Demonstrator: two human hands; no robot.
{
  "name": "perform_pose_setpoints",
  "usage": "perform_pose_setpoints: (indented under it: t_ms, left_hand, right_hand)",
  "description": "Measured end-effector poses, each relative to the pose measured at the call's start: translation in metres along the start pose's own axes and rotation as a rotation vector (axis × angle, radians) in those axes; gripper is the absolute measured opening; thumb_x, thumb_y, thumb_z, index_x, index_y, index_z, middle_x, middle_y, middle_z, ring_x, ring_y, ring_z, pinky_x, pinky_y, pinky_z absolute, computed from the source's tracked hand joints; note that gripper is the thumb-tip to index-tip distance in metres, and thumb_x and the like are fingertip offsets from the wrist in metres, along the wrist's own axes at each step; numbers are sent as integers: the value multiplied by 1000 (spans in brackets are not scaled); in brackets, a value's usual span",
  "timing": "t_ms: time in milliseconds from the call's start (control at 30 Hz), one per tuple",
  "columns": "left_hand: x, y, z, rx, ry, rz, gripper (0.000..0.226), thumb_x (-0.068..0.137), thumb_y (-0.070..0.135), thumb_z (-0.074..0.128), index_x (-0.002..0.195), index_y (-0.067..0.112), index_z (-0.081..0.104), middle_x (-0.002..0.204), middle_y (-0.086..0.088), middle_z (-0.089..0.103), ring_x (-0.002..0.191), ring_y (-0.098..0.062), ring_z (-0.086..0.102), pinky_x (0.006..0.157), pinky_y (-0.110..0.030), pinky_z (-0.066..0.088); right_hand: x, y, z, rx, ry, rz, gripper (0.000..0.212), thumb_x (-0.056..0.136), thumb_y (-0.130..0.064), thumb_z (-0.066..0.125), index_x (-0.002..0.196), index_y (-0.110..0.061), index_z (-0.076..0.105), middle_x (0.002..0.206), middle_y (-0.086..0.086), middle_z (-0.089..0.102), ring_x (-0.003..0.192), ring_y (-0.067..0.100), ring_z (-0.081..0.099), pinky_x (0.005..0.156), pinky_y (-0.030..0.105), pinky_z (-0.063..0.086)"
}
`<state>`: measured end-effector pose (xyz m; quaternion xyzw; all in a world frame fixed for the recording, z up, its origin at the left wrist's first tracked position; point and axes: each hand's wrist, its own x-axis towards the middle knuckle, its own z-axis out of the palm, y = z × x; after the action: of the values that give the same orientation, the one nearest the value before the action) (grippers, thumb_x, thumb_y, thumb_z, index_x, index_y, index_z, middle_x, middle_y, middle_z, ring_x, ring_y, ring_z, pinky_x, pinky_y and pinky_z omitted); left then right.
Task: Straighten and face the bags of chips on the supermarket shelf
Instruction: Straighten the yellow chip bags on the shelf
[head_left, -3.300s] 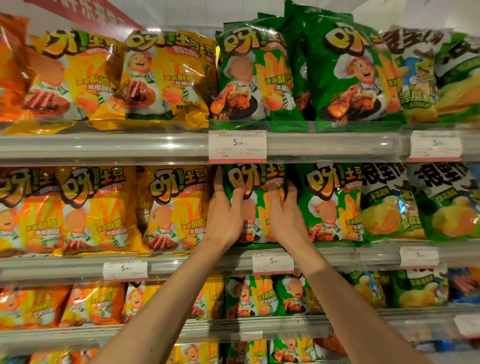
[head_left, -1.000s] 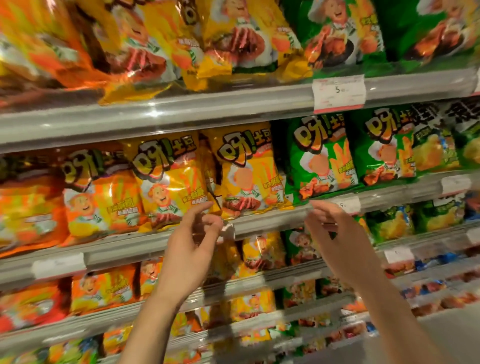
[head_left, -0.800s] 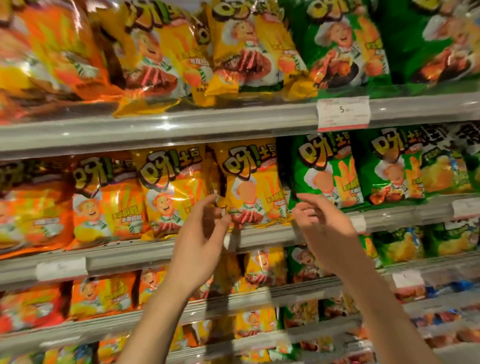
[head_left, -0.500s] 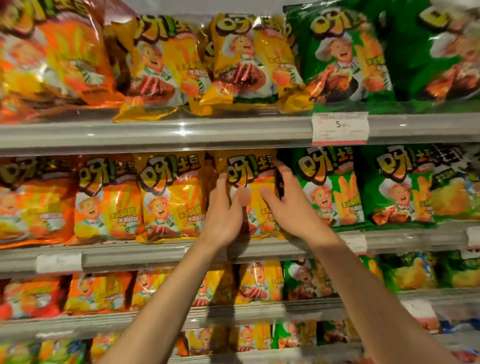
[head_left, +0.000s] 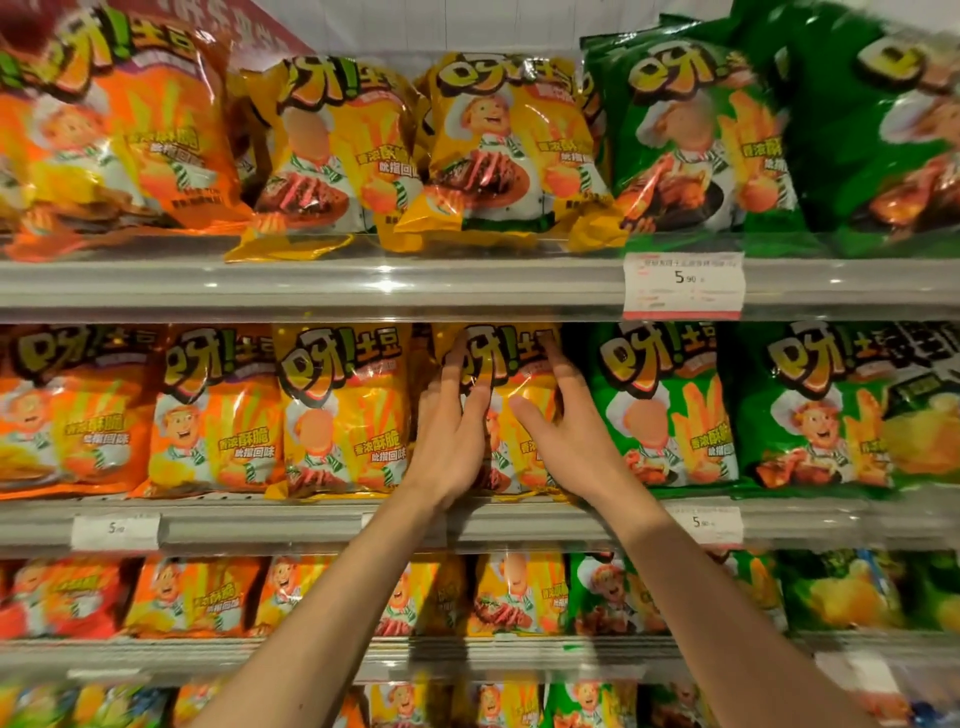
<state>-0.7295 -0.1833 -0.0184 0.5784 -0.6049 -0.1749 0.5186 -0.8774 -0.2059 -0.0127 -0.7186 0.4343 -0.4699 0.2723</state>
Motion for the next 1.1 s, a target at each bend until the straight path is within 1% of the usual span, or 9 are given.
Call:
perform_pose_setpoints:
  t_ms: [133,300,400,500,700,833,900,1000,1100]
  left_hand:
    - [0,4,0,-30,-39,-22,58,107,40,33,156,47,2,162,-6,25,148,-20,20,118,-40,18]
    - [-2,4,-2,-138,-35,-209,79,101,59,34,159,25,-5,164,-7,23,149,-27,26,117,-39,24]
    - [0,4,-4,-124,-113,-280,85,98,64,36,160,16,1,164,-6,24,150,-26,24,118,-40,21]
    - [3,4,-5,-155,-119,-276,84,97,66,37,159,18,9,161,-6,32,147,-26,31,116,-40,25]
    - [0,0,-2,-55,-124,-260,94,93,75,31,160,17,-1,158,-11,37,146,-30,34,113,-40,29]
    - [-1,-9,0,47,-72,-207,99,85,85,25,159,23,4,133,-18,62,126,-34,56,100,-40,43]
    - [1,-10,0,63,-77,-210,102,81,89,24,158,25,4,128,-21,64,122,-34,59,102,-43,45]
    - [2,-8,1,50,-36,-183,93,88,81,29,158,24,5,137,-19,58,127,-35,54,103,-44,44]
    - [4,-7,1,28,108,-28,73,92,75,30,151,35,16,127,-14,61,119,-31,58,97,-48,49]
  right_hand:
    - [-4,3,4,5,16,27,74,98,-43,55,157,-42,10,162,-11,19,148,8,22,120,32,23]
    - [-6,5,6,155,22,202,84,93,-59,53,156,-40,2,158,-13,29,141,11,34,114,37,33]
    - [-1,1,7,139,8,317,81,92,-65,49,156,-25,18,147,-4,44,125,15,47,101,34,38]
    - [4,-5,10,155,38,335,71,92,-65,48,149,-26,30,129,-6,51,111,16,50,92,33,37]
    - [1,-4,15,78,47,332,76,92,-67,42,152,-25,21,140,2,49,123,26,50,103,42,39]
    - [0,-3,17,2,112,303,73,93,-63,39,149,-18,27,143,12,46,127,33,48,105,46,40]
    - [-1,-2,18,-15,127,306,72,96,-61,38,150,-16,26,143,14,46,127,34,47,103,43,39]
    - [-2,-4,18,-29,121,303,74,97,-61,36,154,-19,17,148,15,46,129,34,48,102,41,38]
    - [-6,-8,16,-51,130,191,67,100,-59,33,156,-35,5,156,8,36,138,30,40,108,39,34]
